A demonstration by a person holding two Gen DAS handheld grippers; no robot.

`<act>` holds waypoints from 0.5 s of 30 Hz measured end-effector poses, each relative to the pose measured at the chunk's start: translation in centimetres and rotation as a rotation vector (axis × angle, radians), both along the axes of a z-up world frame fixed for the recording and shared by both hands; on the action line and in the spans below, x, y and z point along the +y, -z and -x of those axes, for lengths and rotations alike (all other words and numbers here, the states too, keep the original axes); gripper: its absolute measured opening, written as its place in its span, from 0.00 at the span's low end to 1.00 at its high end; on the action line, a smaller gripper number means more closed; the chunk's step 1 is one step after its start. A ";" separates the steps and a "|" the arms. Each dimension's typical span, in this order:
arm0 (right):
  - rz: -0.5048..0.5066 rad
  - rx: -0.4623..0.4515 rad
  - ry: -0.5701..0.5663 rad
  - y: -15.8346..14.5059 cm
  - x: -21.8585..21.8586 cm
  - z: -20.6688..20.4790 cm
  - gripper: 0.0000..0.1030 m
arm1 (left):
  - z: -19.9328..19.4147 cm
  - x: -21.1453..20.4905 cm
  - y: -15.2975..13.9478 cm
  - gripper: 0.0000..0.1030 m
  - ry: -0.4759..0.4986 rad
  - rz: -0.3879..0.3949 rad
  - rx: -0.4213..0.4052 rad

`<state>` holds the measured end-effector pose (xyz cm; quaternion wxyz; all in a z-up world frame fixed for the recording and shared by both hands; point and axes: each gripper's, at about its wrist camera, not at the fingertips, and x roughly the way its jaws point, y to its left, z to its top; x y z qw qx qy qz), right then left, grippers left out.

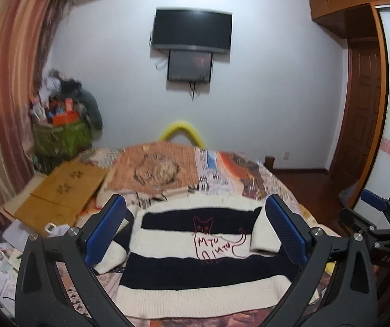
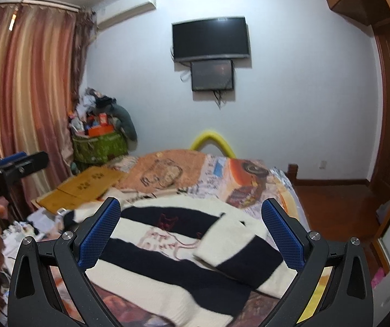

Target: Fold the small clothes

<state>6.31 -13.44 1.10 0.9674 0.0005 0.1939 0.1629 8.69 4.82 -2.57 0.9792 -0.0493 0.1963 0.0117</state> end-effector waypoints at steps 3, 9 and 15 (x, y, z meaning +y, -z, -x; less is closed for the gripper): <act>0.013 0.023 0.022 0.6 -0.7 -1.8 1.00 | -3.4 1.5 1.1 1.00 -0.019 -0.012 0.057; 0.041 0.098 0.019 1.8 -1.6 -6.7 1.00 | -11.3 3.7 3.7 1.00 -0.049 -0.081 0.148; 0.027 0.219 -0.022 3.8 -2.8 -13.4 0.93 | -19.7 5.8 6.6 1.00 -0.049 -0.109 0.235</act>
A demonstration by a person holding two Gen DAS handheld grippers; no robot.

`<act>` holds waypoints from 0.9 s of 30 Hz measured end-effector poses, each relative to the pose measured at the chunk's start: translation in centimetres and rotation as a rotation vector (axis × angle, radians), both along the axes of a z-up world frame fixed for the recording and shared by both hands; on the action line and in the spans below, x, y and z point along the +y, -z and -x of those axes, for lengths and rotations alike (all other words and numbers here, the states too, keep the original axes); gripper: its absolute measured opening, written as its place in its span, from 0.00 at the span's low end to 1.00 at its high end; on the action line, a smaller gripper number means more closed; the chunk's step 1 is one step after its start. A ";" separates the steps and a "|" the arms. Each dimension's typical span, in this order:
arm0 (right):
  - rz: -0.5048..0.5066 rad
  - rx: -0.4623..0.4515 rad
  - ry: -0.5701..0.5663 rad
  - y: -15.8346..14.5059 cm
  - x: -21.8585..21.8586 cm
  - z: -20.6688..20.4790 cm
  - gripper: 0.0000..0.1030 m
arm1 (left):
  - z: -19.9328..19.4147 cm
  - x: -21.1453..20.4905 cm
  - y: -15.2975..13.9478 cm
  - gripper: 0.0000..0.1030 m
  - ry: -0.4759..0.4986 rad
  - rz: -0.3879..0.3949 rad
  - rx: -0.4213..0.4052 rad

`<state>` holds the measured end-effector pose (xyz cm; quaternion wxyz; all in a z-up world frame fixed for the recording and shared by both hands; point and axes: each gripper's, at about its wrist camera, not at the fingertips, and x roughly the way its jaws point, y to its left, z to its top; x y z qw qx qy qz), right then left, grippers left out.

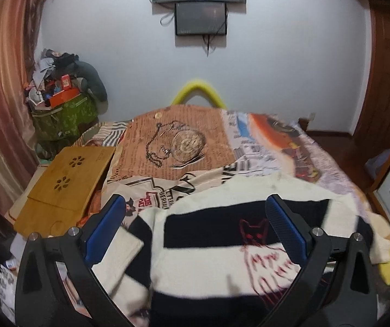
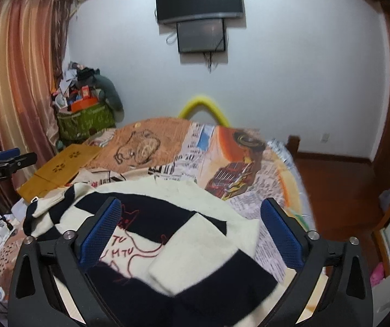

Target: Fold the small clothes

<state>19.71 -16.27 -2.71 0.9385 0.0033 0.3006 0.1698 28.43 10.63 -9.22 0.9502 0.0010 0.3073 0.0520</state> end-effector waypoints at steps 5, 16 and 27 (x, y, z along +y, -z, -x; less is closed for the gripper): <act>-0.025 0.141 -0.014 2.6 -0.4 -5.6 0.83 | -6.3 0.8 4.1 1.00 -0.004 -0.042 0.130; 0.161 0.440 -0.111 10.5 2.5 -16.0 0.58 | -13.6 2.8 15.0 1.00 -0.009 0.029 0.400; 0.190 0.501 -0.225 13.6 4.6 -19.4 0.14 | -14.6 3.8 18.1 1.00 -0.001 0.055 0.454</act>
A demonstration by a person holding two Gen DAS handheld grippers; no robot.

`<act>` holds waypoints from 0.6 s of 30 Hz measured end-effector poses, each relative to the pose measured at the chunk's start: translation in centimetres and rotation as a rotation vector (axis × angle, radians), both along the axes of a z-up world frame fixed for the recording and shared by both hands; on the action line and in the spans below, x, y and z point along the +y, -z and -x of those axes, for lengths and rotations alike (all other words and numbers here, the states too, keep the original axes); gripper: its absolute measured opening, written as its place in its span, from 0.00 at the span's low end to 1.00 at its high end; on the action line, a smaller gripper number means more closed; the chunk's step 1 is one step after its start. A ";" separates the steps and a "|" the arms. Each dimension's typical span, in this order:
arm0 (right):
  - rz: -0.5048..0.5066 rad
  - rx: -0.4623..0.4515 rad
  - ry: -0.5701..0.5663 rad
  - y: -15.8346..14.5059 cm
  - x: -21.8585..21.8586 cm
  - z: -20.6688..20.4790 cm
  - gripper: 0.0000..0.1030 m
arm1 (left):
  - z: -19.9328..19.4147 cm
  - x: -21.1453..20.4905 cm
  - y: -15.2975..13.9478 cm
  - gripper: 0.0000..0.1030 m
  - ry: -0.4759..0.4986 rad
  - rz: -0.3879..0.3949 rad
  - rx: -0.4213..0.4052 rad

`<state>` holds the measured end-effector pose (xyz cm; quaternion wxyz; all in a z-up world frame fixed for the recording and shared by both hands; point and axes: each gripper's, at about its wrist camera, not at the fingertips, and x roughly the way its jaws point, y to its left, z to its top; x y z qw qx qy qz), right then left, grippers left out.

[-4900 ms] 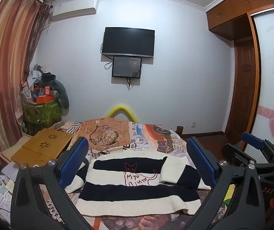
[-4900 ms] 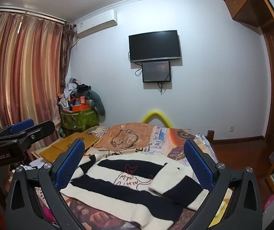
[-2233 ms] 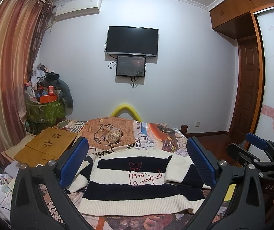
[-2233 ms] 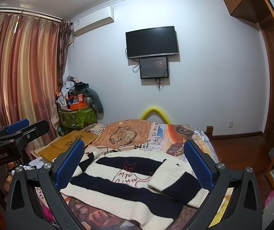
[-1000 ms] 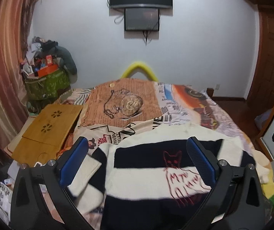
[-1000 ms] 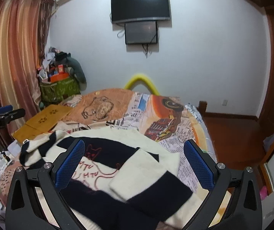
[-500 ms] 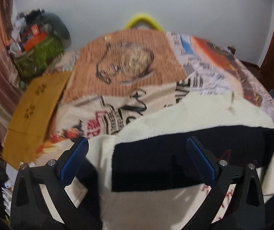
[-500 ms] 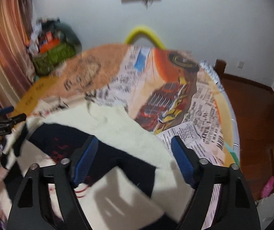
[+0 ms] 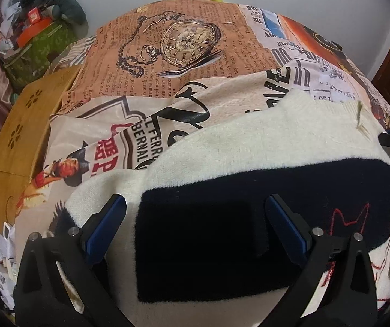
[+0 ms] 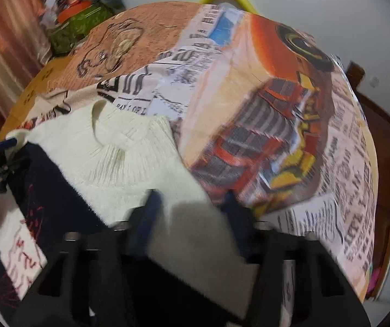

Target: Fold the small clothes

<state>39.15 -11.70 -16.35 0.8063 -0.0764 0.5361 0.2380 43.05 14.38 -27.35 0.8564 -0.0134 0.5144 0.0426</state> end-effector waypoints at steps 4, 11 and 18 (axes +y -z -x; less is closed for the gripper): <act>0.017 -0.022 -0.033 -0.3 1.2 -0.4 0.10 | 0.3 0.3 -1.1 1.00 -0.011 -0.023 -0.019; 0.043 -0.087 -0.003 -0.7 2.4 -3.1 0.08 | 2.8 2.0 -5.8 1.00 -0.028 -0.096 -0.125; 0.078 -0.122 -0.017 -1.2 3.3 -2.8 0.13 | 6.2 7.6 -7.5 1.00 -0.140 -0.134 -0.109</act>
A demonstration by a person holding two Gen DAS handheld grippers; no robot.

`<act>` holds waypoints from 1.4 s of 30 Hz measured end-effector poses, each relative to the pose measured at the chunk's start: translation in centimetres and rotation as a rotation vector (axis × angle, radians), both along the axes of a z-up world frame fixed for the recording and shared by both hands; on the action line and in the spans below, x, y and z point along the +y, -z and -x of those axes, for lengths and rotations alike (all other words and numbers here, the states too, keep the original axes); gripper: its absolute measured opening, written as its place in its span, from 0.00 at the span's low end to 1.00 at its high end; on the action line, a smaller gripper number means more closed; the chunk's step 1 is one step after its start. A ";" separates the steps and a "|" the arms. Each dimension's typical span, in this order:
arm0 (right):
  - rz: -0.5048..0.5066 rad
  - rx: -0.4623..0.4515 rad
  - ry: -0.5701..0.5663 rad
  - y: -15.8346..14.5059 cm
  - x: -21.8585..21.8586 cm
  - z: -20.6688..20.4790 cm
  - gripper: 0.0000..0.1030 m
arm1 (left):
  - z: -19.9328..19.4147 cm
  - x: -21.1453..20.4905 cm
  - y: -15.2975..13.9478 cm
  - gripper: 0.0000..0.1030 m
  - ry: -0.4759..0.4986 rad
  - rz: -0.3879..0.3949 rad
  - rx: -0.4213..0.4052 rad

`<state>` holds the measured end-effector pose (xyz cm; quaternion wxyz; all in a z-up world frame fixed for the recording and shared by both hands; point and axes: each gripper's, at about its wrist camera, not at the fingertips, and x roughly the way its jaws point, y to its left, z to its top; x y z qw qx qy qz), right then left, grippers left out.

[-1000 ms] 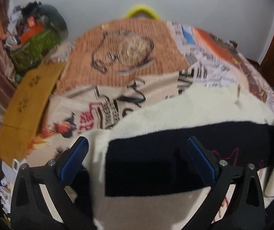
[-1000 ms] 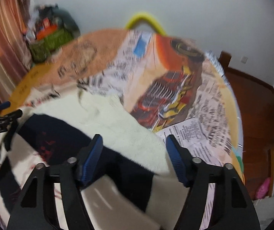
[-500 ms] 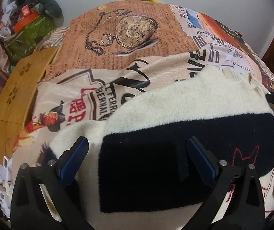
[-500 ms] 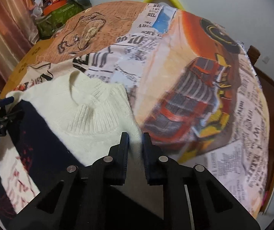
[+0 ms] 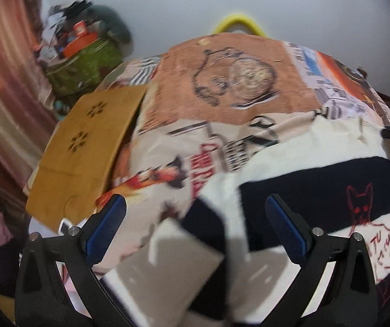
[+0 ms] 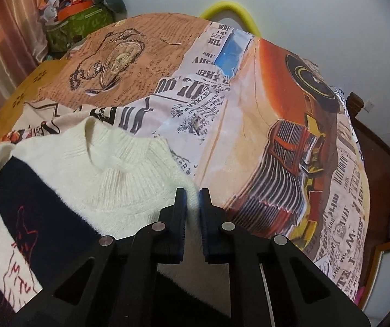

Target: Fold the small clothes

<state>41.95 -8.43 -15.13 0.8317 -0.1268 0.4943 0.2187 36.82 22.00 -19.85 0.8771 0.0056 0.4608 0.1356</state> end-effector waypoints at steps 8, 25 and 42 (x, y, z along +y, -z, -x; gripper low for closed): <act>-0.156 -0.133 0.014 -6.7 -2.5 6.1 0.43 | 5.0 1.7 0.4 1.00 -0.024 0.069 0.004; -0.199 -0.073 0.081 -4.4 -7.1 18.2 0.52 | 8.4 4.8 3.7 0.10 -0.152 0.239 0.042; -0.319 -0.066 0.275 -4.3 -13.7 23.6 0.52 | 7.0 -3.3 -12.9 0.08 0.060 0.172 -0.278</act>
